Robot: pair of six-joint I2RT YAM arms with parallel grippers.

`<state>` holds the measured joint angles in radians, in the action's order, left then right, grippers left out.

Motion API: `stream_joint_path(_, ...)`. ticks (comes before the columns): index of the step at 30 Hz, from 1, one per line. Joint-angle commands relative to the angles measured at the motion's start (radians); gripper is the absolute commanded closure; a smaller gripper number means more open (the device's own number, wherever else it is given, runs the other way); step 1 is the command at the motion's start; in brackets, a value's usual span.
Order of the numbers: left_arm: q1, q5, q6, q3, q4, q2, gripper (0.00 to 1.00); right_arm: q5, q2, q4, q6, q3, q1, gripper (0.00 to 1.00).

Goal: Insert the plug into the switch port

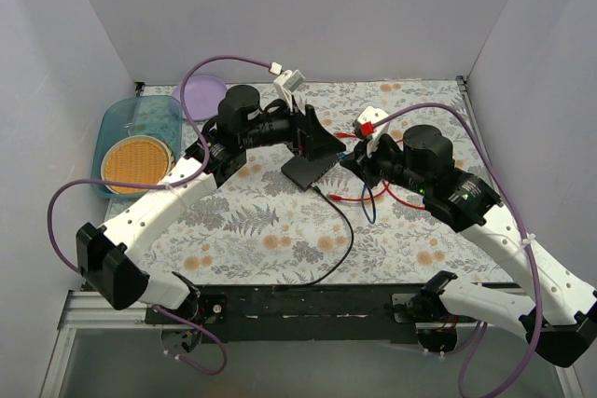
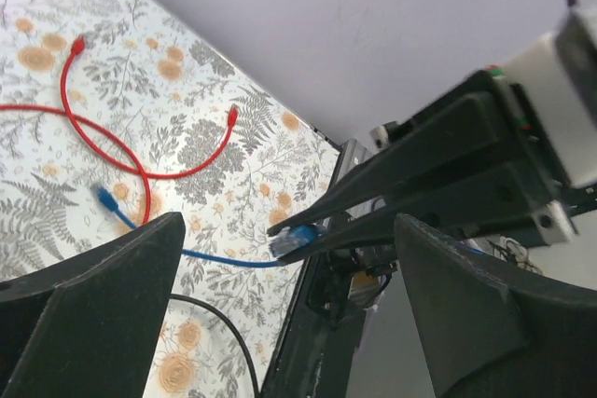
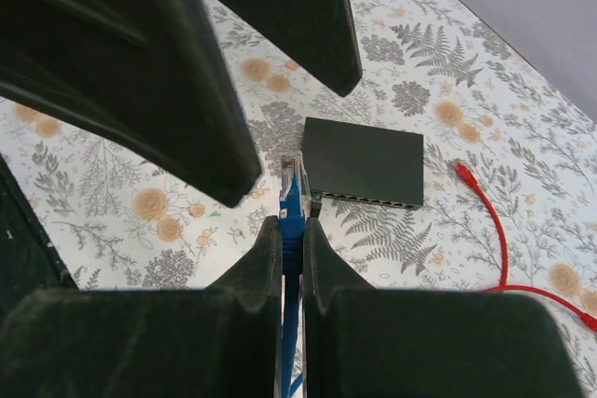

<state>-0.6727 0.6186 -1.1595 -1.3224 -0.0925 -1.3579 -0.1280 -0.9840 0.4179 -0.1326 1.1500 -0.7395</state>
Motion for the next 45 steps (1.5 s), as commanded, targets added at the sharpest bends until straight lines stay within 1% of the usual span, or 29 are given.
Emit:
stream_joint_path(1,-0.005,-0.016,-0.061,-0.06,-0.102,-0.053,0.1,0.157,0.034,-0.033,-0.012,0.004,-0.027,0.99)
stream_joint_path(3,-0.007,-0.008,-0.068,-0.061,-0.102,-0.07,0.14,0.18,0.034,-0.033,-0.01,0.005,-0.034,0.99)
stream_joint_path(4,-0.008,-0.007,-0.074,-0.063,-0.101,-0.073,0.19,0.186,0.034,-0.031,-0.009,0.005,-0.035,0.99)
stream_joint_path(7,-0.01,0.007,-0.081,-0.063,-0.095,-0.079,0.28,0.209,0.034,-0.034,-0.009,0.005,-0.04,0.99)
stream_joint_path(11,-0.013,0.004,-0.091,-0.058,-0.078,-0.083,0.37,0.209,0.036,-0.045,-0.002,0.001,-0.044,0.99)
stream_joint_path(19,-0.024,0.004,-0.123,-0.032,-0.007,-0.087,0.4,0.218,0.031,-0.047,0.002,-0.012,-0.057,0.99)
stream_joint_path(23,-0.024,-0.005,-0.128,-0.028,0.002,-0.079,0.42,0.215,0.038,-0.051,0.002,-0.018,-0.06,0.99)
stream_joint_path(25,-0.024,0.007,-0.135,-0.029,0.013,-0.087,0.48,0.217,0.039,-0.057,0.002,-0.019,-0.061,0.99)
stream_joint_path(27,-0.025,0.021,-0.138,-0.038,0.011,-0.107,0.58,0.218,0.038,-0.059,0.005,-0.018,-0.061,0.99)
stream_joint_path(28,-0.03,0.023,-0.138,-0.04,0.011,-0.11,0.68,0.218,0.036,-0.059,0.004,-0.016,-0.061,0.99)
stream_joint_path(29,-0.031,0.024,-0.138,-0.041,0.013,-0.116,0.73,0.217,0.036,-0.057,0.005,-0.013,-0.063,0.99)
stream_joint_path(30,-0.034,0.024,-0.138,-0.041,0.011,-0.122,0.81,0.217,0.033,-0.056,0.007,-0.012,-0.063,0.99)
stream_joint_path(31,-0.037,0.021,-0.138,-0.04,0.011,-0.122,0.95,0.218,0.034,-0.056,0.007,-0.012,-0.063,0.99)
stream_joint_path(32,-0.039,0.015,-0.137,-0.04,0.013,-0.124,1.0,0.218,0.034,-0.059,0.005,-0.013,-0.064,0.99)
stream_joint_path(36,-0.039,0.003,-0.131,-0.034,0.013,-0.122,1.0,0.222,0.039,-0.07,0.005,-0.026,-0.064,0.99)
stream_joint_path(39,-0.039,-0.016,-0.118,-0.028,0.007,-0.119,1.0,0.202,0.034,-0.071,0.001,-0.026,-0.064,0.94)
stream_joint_path(40,-0.039,-0.022,-0.117,-0.028,0.005,-0.119,1.0,0.2,0.034,-0.071,-0.001,-0.027,-0.066,0.84)
stream_joint_path(43,-0.039,-0.004,-0.1,-0.018,0.011,-0.119,1.0,0.208,0.03,-0.073,0.005,-0.029,-0.064,0.77)
stream_joint_path(45,-0.039,0.021,-0.103,0.015,0.066,-0.106,1.0,0.205,0.027,-0.07,0.008,-0.029,-0.066,0.75)
